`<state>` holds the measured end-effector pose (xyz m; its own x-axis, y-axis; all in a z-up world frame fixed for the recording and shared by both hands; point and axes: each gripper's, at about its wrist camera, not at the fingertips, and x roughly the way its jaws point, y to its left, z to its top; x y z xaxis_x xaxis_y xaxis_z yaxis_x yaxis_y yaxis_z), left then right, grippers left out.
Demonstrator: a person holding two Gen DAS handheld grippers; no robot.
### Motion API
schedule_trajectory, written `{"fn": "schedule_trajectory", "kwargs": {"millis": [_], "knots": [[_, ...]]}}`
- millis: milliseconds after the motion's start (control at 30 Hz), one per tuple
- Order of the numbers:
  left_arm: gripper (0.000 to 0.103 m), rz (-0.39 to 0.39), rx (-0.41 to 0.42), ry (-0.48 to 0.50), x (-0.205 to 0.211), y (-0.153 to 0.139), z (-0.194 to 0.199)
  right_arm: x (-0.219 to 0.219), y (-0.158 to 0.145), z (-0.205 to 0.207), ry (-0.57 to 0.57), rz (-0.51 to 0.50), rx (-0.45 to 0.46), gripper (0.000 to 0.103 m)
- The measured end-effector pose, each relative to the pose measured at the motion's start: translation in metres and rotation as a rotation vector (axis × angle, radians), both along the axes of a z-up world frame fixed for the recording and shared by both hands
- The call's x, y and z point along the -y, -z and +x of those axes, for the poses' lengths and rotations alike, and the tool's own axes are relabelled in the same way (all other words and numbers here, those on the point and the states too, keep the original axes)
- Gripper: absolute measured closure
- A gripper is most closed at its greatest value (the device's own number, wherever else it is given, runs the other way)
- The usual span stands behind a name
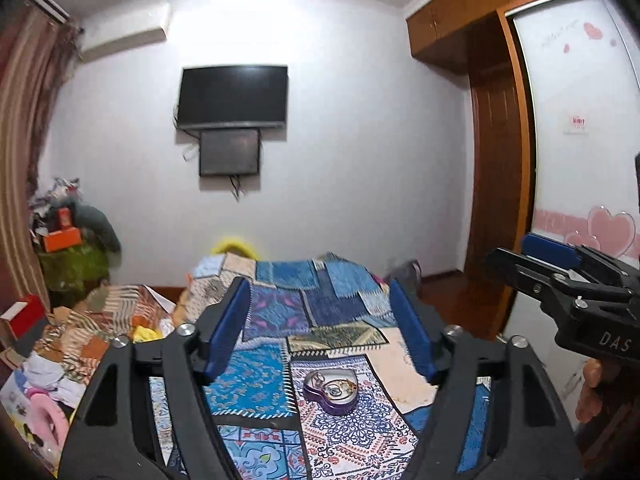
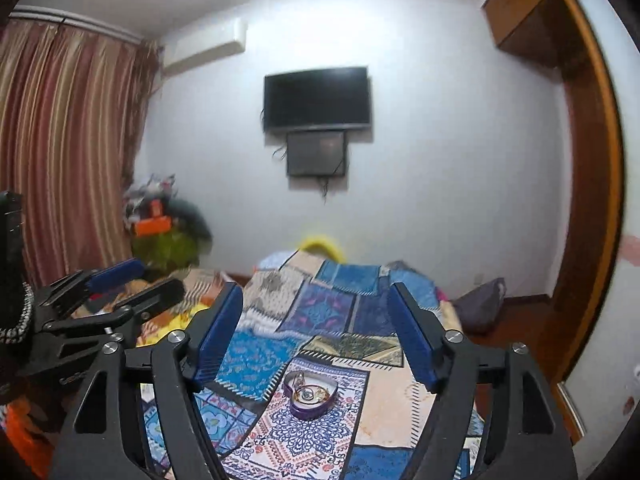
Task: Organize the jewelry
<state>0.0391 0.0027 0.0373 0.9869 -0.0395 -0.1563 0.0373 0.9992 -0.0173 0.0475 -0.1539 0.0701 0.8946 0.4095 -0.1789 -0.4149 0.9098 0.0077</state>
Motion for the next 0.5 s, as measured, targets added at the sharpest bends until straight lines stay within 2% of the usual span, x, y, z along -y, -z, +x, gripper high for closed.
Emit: {"fn": "schedule_trajectory", "kwargs": {"millis": [67, 200, 300, 500], "knots": [[0.01, -0.015, 0.029, -0.023, -0.001, -0.002, -0.015, 0.002, 0.0, -0.011, 0.04, 0.013, 0.025, 0.022], [0.005, -0.006, 0.065, -0.071, -0.001, -0.001, -0.033, 0.005, 0.0, -0.024, 0.117, 0.038, 0.077, 0.001], [0.002, 0.003, 0.072, -0.093, 0.001, 0.001, -0.036, 0.006, 0.002, -0.028, 0.134, 0.04, 0.086, 0.0], [0.002, -0.006, 0.064, -0.079, 0.004, 0.003, -0.042, 0.002, 0.007, -0.025, 0.141, 0.023, 0.061, 0.0]]}}
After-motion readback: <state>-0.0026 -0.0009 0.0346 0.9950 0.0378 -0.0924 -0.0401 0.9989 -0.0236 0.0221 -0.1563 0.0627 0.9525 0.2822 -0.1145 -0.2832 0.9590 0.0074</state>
